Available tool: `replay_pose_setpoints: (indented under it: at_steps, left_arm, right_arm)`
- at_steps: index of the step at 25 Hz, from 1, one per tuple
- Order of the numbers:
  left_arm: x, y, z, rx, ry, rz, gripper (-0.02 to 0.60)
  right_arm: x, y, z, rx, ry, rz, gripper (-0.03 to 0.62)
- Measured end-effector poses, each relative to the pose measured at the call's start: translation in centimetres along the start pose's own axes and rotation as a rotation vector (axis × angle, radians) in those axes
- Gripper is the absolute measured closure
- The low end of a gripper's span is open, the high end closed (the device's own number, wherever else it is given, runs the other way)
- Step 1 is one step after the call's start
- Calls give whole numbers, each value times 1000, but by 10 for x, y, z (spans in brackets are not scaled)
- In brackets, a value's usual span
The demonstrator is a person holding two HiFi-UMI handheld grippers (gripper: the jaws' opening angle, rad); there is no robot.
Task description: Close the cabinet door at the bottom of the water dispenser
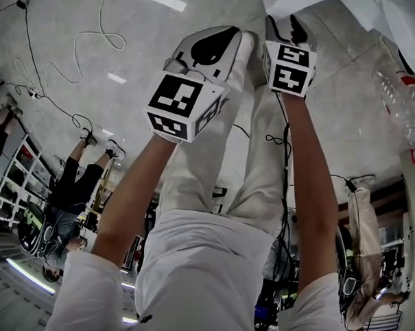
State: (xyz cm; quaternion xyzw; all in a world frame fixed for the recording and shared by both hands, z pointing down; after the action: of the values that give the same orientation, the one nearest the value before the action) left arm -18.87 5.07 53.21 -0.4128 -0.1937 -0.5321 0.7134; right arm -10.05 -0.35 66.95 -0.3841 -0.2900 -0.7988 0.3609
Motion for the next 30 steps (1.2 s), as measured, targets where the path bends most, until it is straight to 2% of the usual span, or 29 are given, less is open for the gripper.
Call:
replay_pose_setpoints:
  at_steps: [4, 10, 17, 21, 30]
  left_arm:
    - [1, -1, -2, 1, 2, 1, 578]
    - [1, 3, 1, 7, -1, 6, 579]
    - [0, 5, 1, 6, -1, 9, 579]
    - [1, 9, -3, 16, 3, 16, 578]
    - [8, 29, -4, 55, -7, 47, 578]
  right_arm:
    - [4, 5, 3, 99, -14, -5, 376]
    - [-1, 11, 12, 167, -19, 0, 378]
    - [-12, 13, 24, 140, -37, -4, 442]
    - [-20, 17, 30, 150, -45, -1, 454]
    - [-40, 33, 50, 95, -65, 31, 473]
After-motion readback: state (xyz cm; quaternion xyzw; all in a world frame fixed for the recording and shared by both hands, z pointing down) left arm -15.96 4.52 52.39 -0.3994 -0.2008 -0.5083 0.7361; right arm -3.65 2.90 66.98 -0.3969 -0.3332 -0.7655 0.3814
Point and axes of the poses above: the fingertips, and each gripper's own axes: x forward along the fingers, y to its right, z out of its underside, the point moved 2 cm from there along -x, backward along the fingers, and after that the axes turned 1 degree about -y, right-handed, at the moved point
